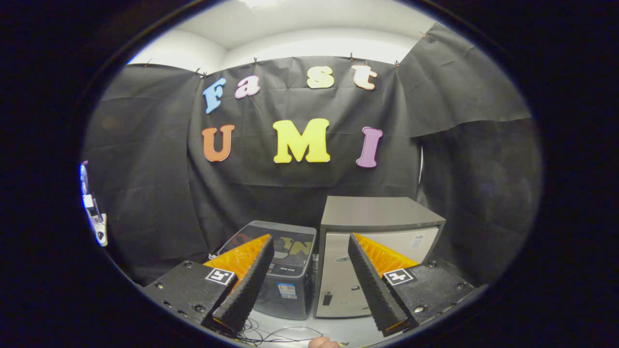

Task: Put the clothes into the washing machine and then close the washing machine lid.

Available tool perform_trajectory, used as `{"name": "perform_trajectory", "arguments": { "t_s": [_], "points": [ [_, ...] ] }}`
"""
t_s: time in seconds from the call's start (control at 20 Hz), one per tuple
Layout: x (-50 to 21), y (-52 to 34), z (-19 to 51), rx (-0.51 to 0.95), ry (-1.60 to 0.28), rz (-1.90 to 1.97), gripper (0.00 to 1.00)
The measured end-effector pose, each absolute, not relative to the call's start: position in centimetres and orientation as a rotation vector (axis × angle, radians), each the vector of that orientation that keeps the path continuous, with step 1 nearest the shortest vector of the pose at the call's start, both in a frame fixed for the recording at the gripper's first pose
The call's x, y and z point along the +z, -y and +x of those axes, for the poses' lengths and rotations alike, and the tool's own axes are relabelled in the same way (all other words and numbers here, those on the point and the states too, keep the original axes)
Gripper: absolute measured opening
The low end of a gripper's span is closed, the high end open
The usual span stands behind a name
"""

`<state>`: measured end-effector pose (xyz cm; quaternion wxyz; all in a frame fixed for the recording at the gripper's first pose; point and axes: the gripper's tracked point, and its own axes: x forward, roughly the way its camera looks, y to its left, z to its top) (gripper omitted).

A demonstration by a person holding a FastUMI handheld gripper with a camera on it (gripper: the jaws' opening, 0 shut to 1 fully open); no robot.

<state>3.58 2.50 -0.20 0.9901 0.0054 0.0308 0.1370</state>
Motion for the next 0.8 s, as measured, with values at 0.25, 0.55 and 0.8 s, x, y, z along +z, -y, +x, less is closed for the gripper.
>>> {"name": "perform_trajectory", "arguments": {
  "t_s": [0.25, 0.55, 0.8],
  "points": [
    [-0.28, -2.46, 3.61, 0.270, -0.066, 0.014, 0.97],
    [-0.46, -3.00, 3.83, 0.273, -0.071, 0.013, 0.97],
    [-0.61, -3.14, 3.89, 0.274, -0.074, 0.012, 0.97]
  ]
}}
